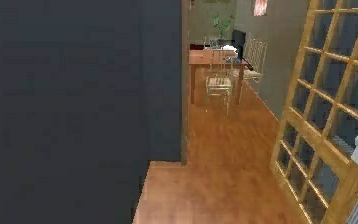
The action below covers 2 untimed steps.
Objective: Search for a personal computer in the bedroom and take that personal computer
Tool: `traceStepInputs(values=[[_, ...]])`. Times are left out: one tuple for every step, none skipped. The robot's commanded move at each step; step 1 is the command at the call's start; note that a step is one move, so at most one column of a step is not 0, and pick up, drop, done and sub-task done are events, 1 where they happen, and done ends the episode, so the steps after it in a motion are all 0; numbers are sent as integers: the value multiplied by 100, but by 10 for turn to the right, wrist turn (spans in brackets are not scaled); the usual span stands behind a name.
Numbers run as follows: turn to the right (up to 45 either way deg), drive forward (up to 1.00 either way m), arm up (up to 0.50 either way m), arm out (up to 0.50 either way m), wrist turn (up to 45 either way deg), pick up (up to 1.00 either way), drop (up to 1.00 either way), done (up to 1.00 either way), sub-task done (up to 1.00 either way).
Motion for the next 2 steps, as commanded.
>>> traceStepInputs(values=[[180, 0, 0, 0, 0, 0, 0, 0, 0], [0, 100, 0, 0, 0, 0, 0, 0, 0]])
